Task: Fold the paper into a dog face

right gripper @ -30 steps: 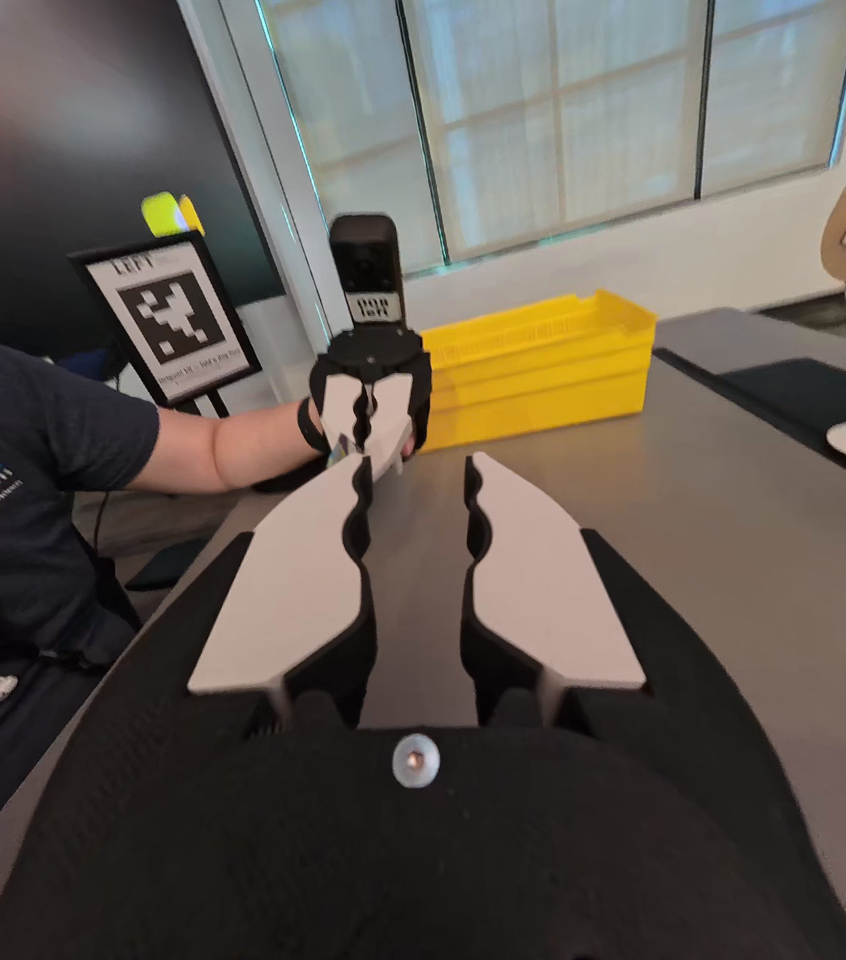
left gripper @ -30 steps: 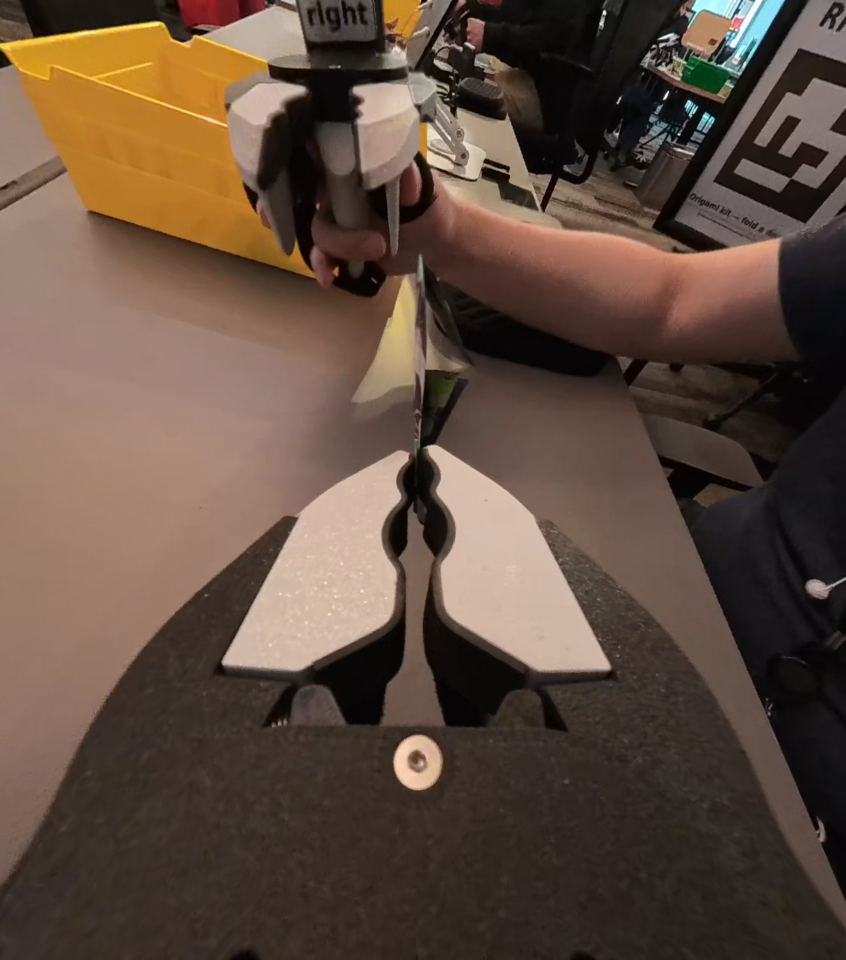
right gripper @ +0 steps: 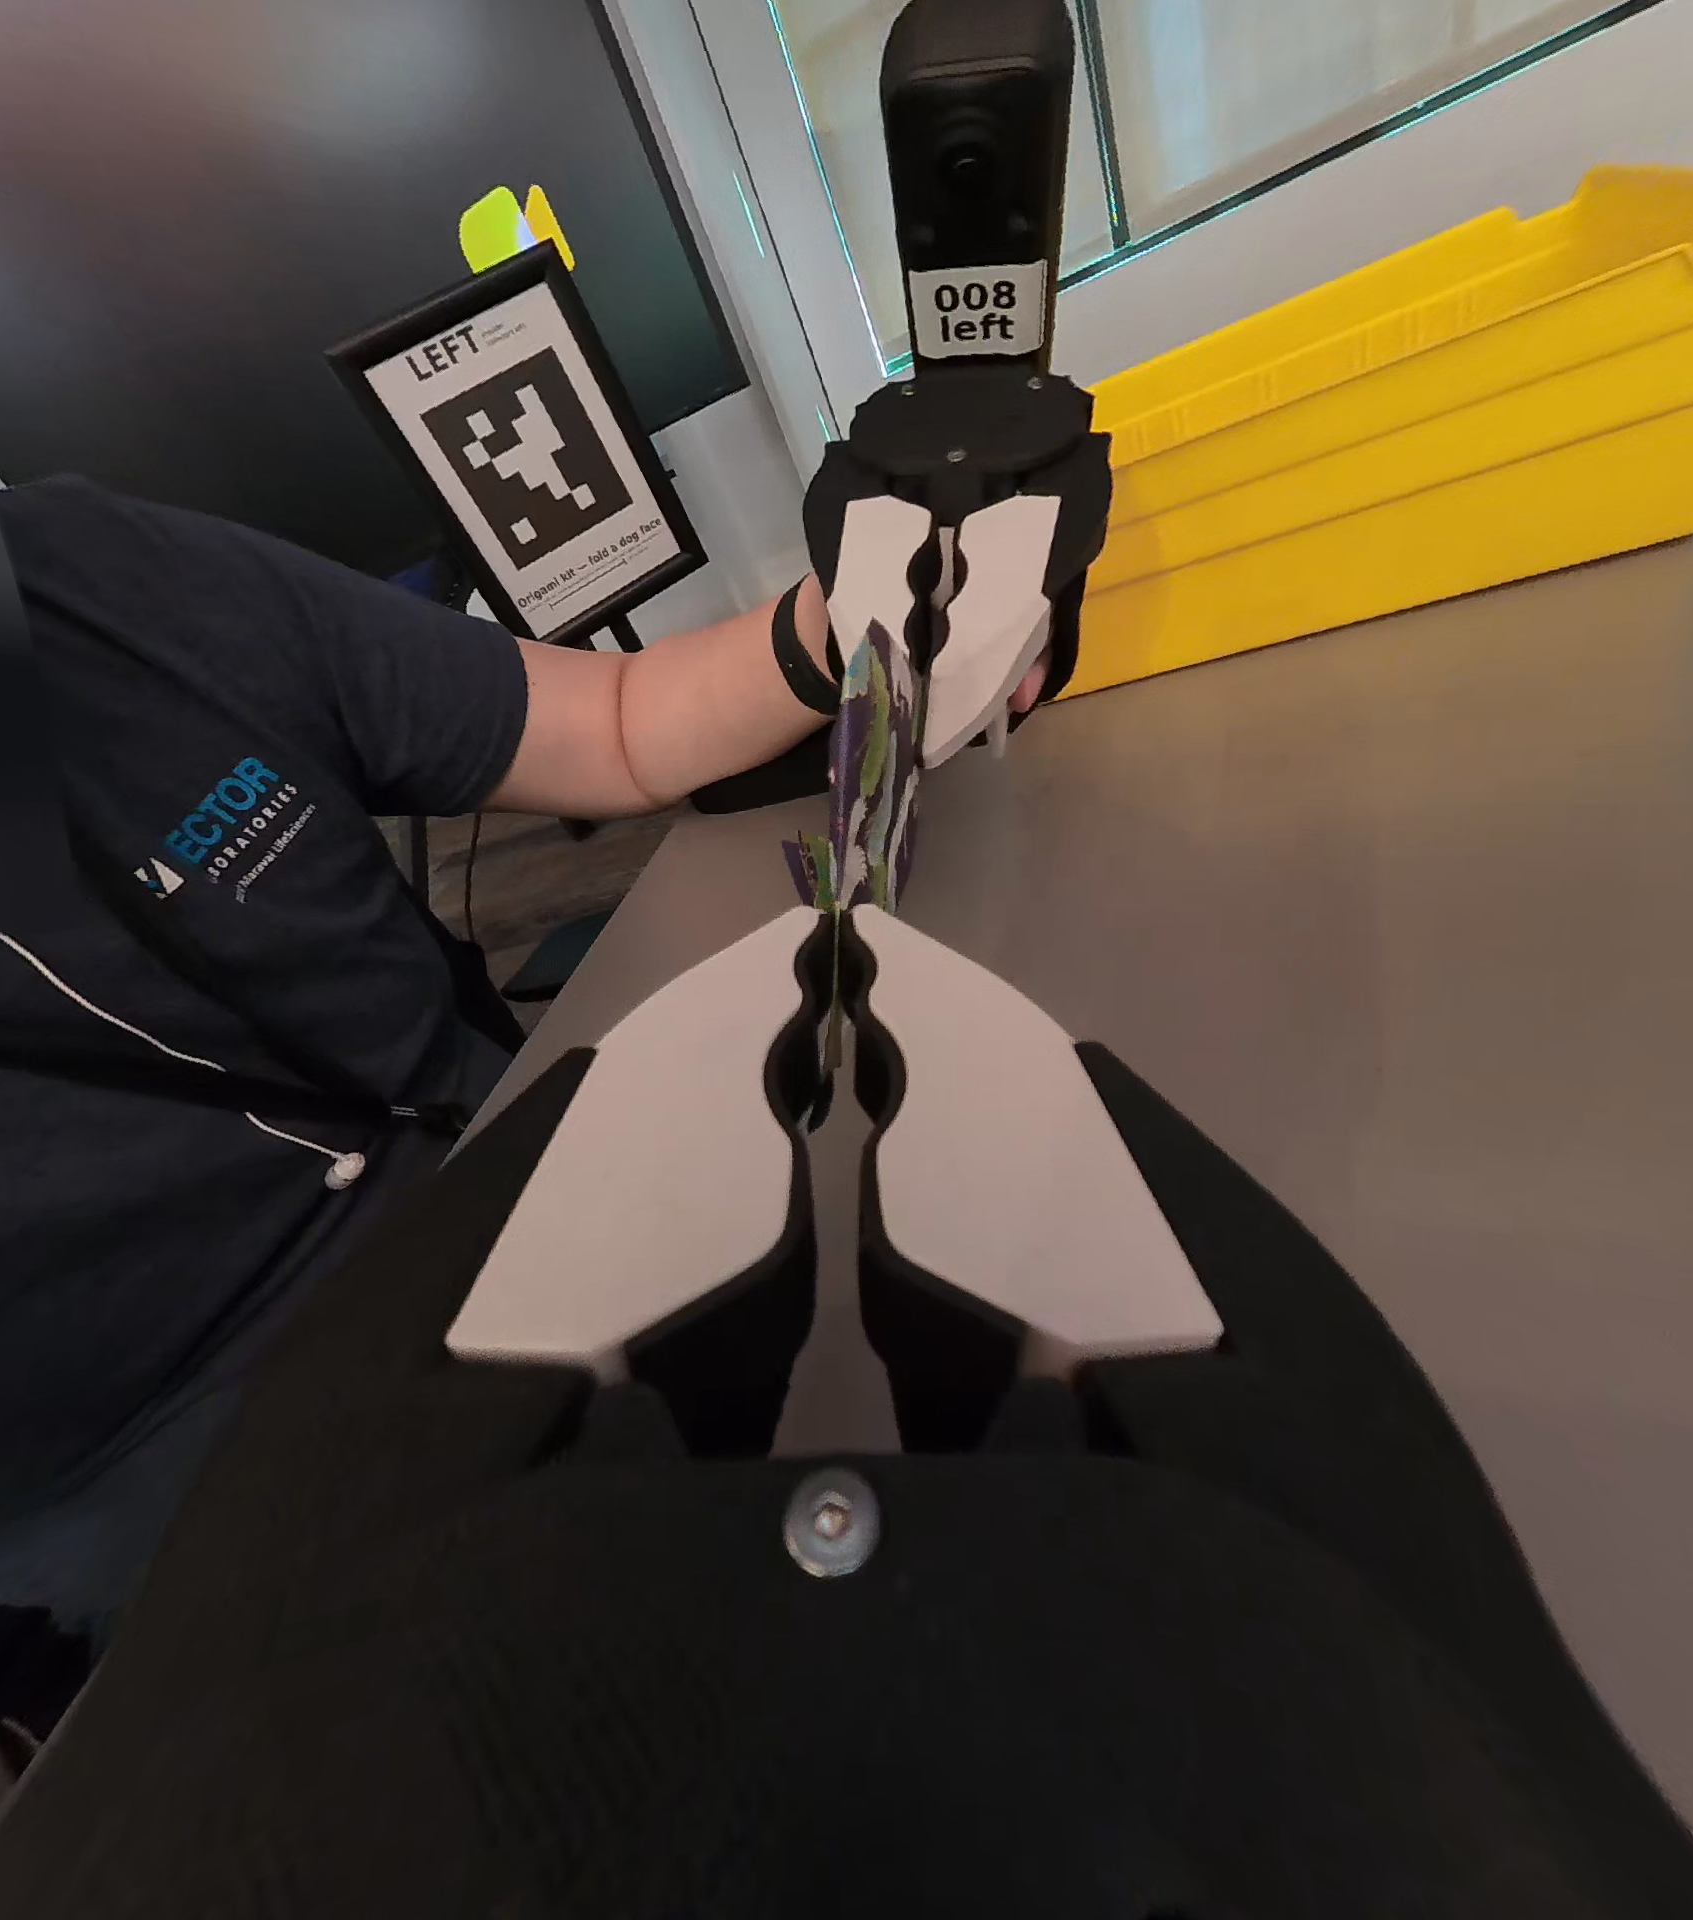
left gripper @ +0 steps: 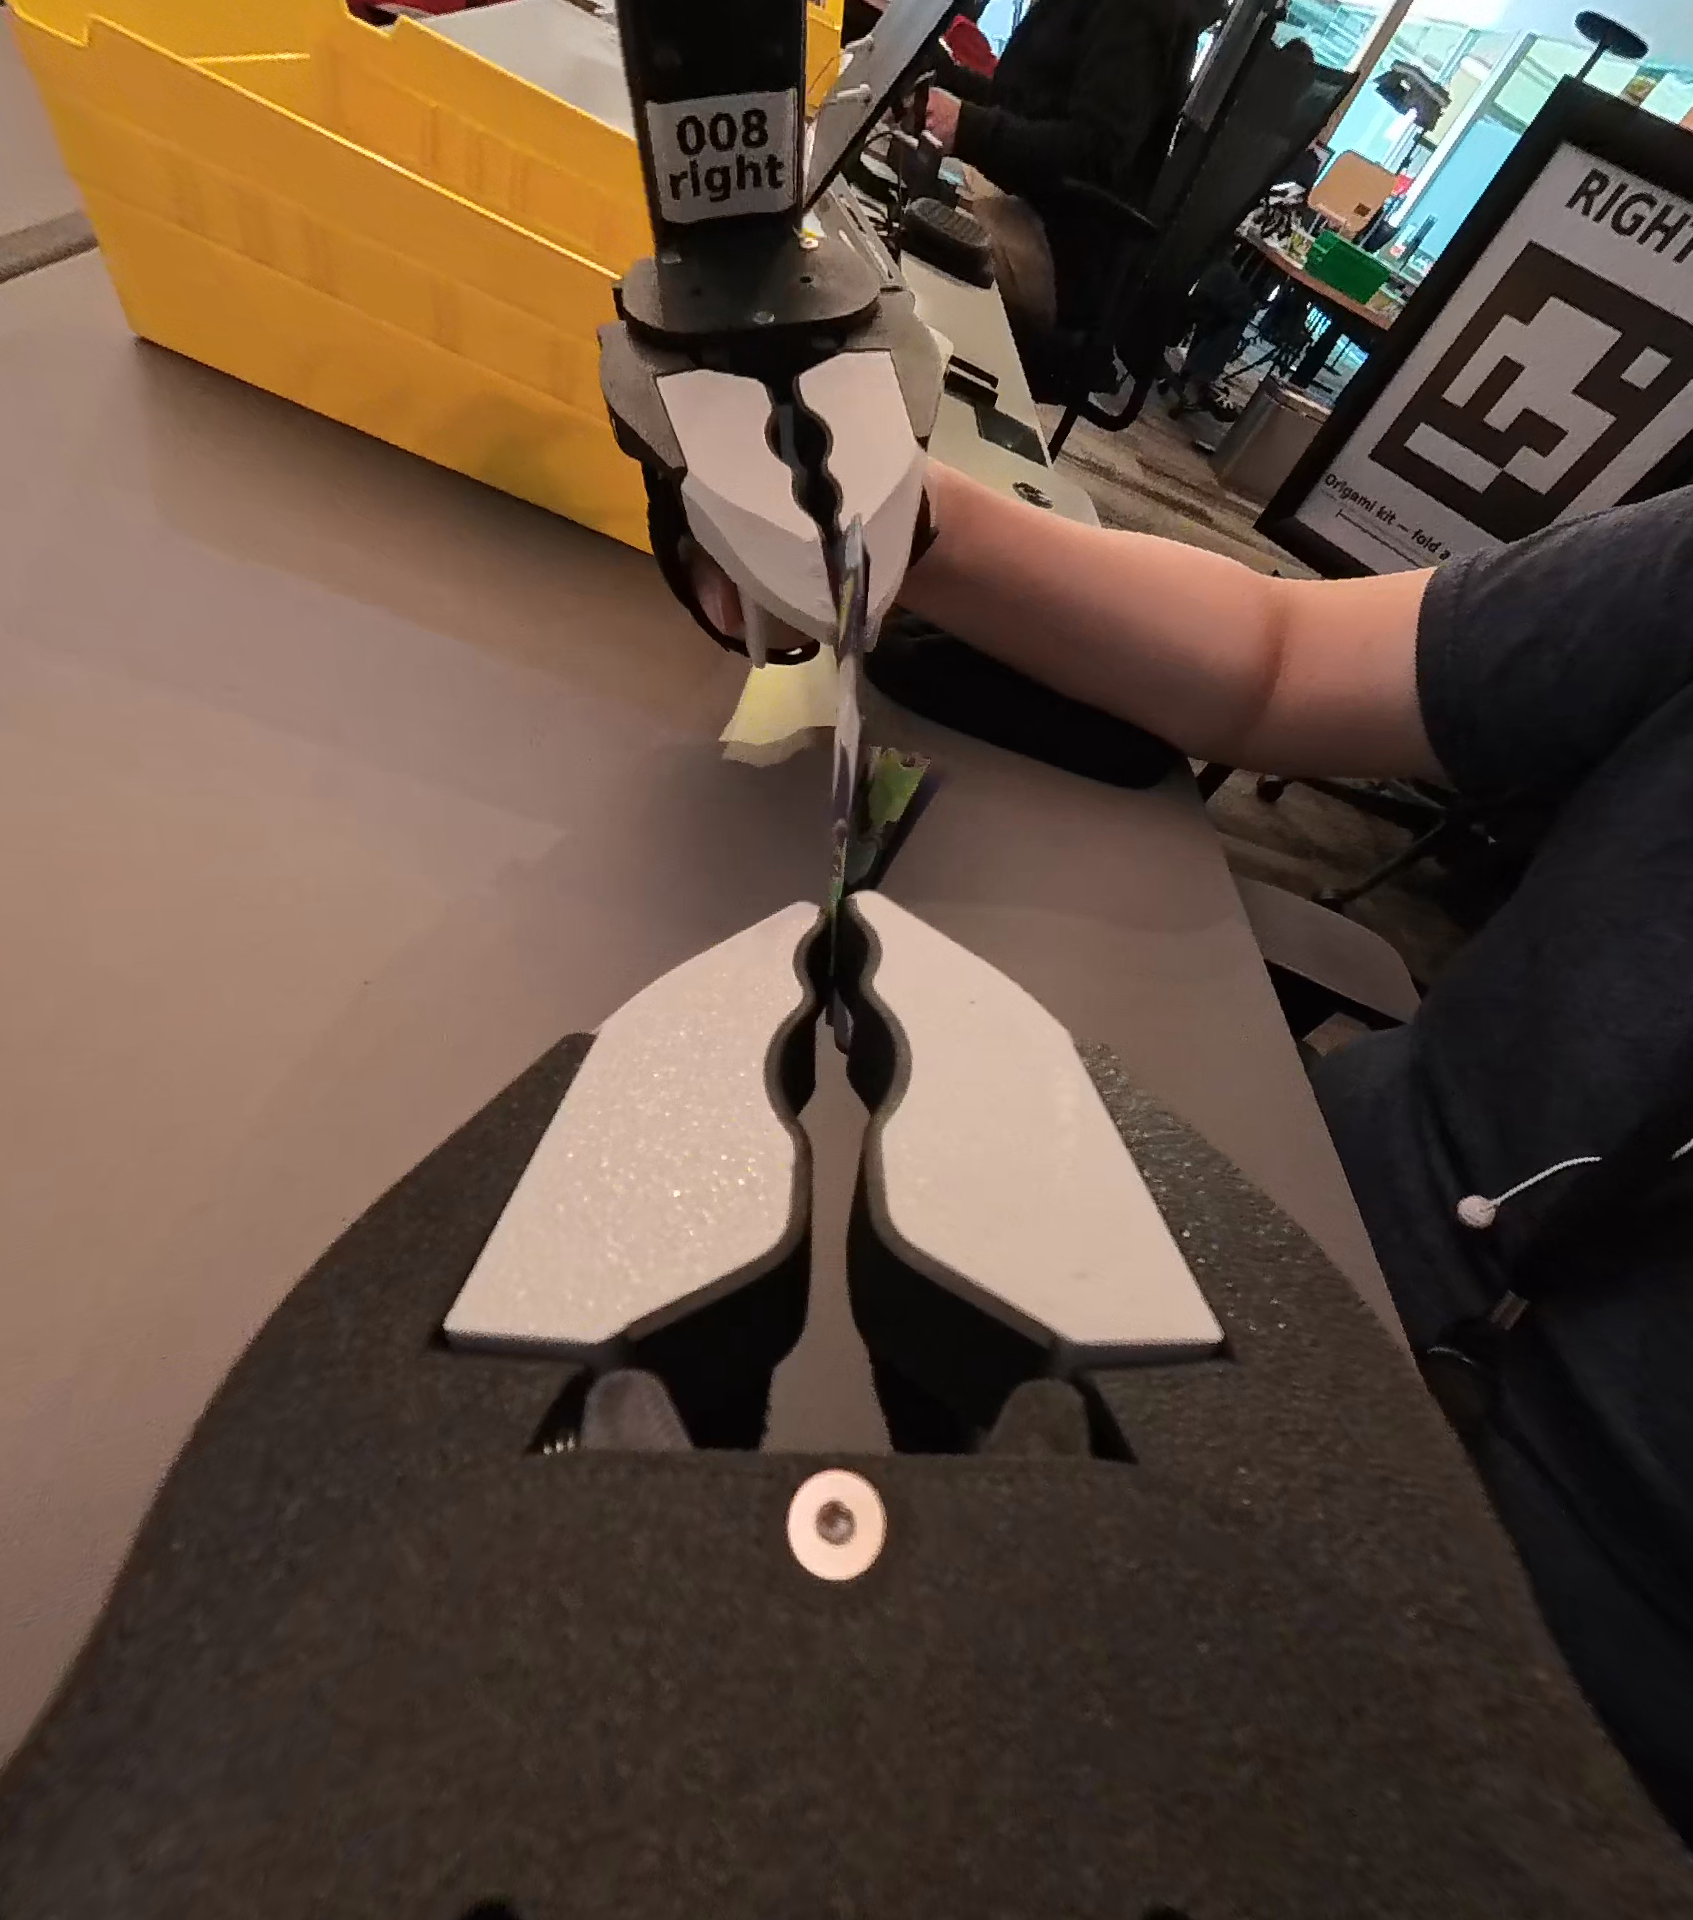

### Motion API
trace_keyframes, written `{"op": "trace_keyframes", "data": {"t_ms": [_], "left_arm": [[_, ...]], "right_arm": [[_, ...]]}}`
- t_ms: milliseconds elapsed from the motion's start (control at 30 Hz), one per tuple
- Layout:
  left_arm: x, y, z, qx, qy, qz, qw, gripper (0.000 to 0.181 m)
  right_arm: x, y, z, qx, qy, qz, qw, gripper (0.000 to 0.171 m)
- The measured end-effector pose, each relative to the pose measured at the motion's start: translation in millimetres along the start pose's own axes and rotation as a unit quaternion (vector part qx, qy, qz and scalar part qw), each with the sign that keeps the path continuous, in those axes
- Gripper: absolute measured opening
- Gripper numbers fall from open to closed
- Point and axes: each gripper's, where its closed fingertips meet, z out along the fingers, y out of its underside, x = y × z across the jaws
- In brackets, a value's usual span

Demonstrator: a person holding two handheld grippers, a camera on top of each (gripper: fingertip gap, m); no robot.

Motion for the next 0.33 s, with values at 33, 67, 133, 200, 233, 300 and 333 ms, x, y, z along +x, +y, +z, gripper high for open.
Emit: {"op": "trace_keyframes", "data": {"t_ms": [33, 67, 133, 200, 233, 300, 333], "left_arm": [[0, 0, 0, 0.002, 0.000, -0.001, 1.000, 0.000], [0, -1, 0, 0.002, 0.000, -0.003, 1.000, 0.000], [-1, -1, -1, 0.004, -0.002, -0.004, 1.000, 0.000], [-1, -2, -1, 0.007, -0.003, -0.008, 1.000, 0.000], [-2, -2, -1, 0.008, -0.006, -0.012, 1.000, 0.000], [-3, -3, -2, 0.013, -0.004, -0.018, 1.000, 0.000], [-3, -3, -2, 0.014, -0.003, -0.021, 1.000, 0.000]], "right_arm": [[1, -1, 0, 0.003, 0.001, 0.003, 1.000, 0.001], [2, -1, -1, 0.005, 0.002, 0.005, 1.000, 0.001], [7, -1, -2, 0.007, 0.014, 0.011, 1.000, 0.001], [8, -1, -2, 0.012, 0.014, 0.021, 1.000, 0.001], [10, -1, -2, 0.014, 0.016, 0.030, 0.999, 0.001], [12, -2, -3, 0.020, 0.017, 0.049, 0.998, 0.001], [12, -2, -3, 0.023, 0.010, 0.060, 0.998, 0.001]]}}
